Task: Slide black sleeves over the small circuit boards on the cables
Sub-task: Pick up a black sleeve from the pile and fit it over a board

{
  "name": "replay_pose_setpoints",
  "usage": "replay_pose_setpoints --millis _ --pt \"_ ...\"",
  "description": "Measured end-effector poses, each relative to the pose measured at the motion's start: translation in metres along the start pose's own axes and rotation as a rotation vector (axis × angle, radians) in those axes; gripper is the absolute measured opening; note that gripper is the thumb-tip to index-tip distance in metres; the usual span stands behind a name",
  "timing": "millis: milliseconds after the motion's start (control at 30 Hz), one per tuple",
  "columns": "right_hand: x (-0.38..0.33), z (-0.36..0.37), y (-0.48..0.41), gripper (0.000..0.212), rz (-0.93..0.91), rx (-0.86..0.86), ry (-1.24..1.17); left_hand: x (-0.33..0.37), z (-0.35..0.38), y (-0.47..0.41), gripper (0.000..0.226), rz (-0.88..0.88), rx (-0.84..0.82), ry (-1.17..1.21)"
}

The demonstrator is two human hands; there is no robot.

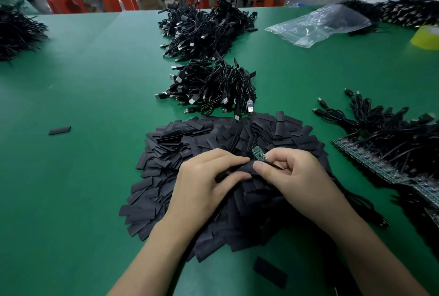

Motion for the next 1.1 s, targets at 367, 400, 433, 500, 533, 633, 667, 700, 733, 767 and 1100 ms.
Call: replay_pose_setpoints --millis 367,400,433,500,533,633,667,700,733,767,1100 --pt "-0.012 -0.004 0.009 0.027 -0.159 0.071 0.206 -0.011 -0.011 0.0 0.015 -0.096 0.115 0.02" --pt "-0.012 -0.004 0.009 0.027 -0.167 0.076 0.212 -0.011 -0.011 0.0 0.015 -0.095 0.113 0.022" --pt "-0.012 -0.004 0.009 0.027 -0.176 0.079 0.218 -0.01 -0.011 0.0 0.015 -0.093 0.113 0.022" --pt "-0.012 -0.003 0.009 0.026 -0.195 0.089 0.224 -0.01 -0.011 -0.001 0.016 -0.086 0.112 0.023" --pt "-0.012 -0.003 0.009 0.026 -0.202 0.096 0.217 -0.009 -0.011 -0.001 0.016 -0.084 0.113 0.026" --pt "-0.011 -0.003 0.009 0.024 -0.211 0.105 0.197 -0.009 -0.011 -0.001 0.015 -0.08 0.112 0.029" --pt "-0.01 -0.003 0.009 0.023 -0.211 0.103 0.203 -0.009 -0.01 -0.001 0.015 -0.076 0.109 0.026" --pt "-0.009 -0.003 0.009 0.023 -0.209 0.099 0.209 -0.009 -0.01 0.0 0.015 -0.074 0.103 0.022" --pt "-0.008 -0.003 0.009 0.022 -0.206 0.098 0.213 -0.008 -0.01 0.0 0.016 -0.072 0.095 0.017" --pt "-0.008 -0.003 0.008 0.022 -0.199 0.097 0.216 -0.008 -0.009 0.0 0.016 -0.068 0.084 0.011" --pt "-0.002 -0.001 0.006 0.022 -0.139 0.014 0.277 -0.005 0.0 0.001 0.019 0.08 -0.13 -0.023"
Point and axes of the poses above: each hand's wrist, its own y-axis away from the middle knuckle, its own z-axis out of the palm, x = y × z, the point moved 5 cm from there along -y, towards the middle knuckle, and after that the axes turned 11 degrees about z, right-handed, at the moved point
